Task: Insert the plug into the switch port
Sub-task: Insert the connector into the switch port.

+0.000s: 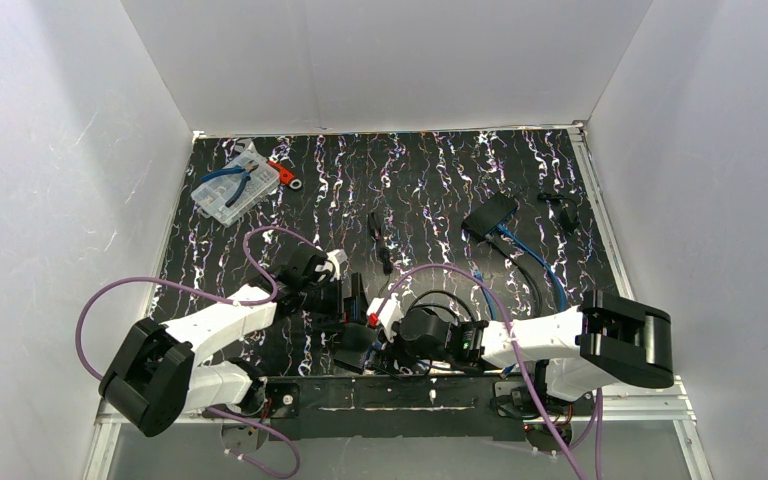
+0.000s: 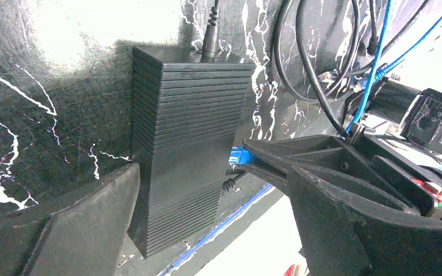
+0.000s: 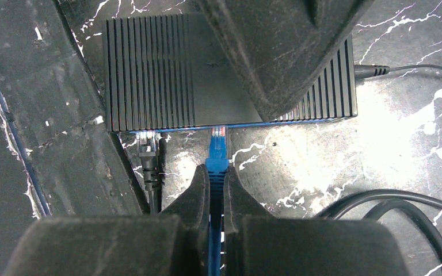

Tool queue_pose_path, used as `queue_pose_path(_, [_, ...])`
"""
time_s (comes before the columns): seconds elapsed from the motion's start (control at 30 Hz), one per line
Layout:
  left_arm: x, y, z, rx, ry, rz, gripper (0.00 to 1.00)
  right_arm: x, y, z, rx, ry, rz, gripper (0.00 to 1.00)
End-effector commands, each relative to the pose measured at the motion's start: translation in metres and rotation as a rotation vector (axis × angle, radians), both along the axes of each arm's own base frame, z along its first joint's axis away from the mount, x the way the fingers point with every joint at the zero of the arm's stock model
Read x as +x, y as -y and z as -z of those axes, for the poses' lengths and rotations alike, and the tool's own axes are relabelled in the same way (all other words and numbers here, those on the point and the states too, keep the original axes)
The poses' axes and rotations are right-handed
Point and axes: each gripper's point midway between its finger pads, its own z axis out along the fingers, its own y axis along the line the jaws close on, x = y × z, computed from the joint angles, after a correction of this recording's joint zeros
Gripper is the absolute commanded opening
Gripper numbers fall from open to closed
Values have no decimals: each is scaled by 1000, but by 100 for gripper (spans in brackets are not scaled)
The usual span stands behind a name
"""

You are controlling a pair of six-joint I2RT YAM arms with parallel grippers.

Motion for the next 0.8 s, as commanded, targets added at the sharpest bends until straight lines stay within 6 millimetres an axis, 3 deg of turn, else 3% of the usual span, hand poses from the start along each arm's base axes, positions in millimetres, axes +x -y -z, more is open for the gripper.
queue_pose_path(0.0, [-5, 2, -2, -16, -9, 23, 98, 6, -15, -14, 82, 23, 27, 1])
queue_pose_path(0.2, [-8, 4, -2, -35, -30, 29, 98, 3, -19, -11, 102, 10, 12, 1])
queue_pose_path(0.57, [-23, 1, -1, -65, -63, 33, 98, 16, -25, -18, 192, 38, 101, 1])
queue_pose_path(0.77, [-29, 1, -2, -84, -76, 37, 88, 18, -29, -26, 214, 66, 110, 1])
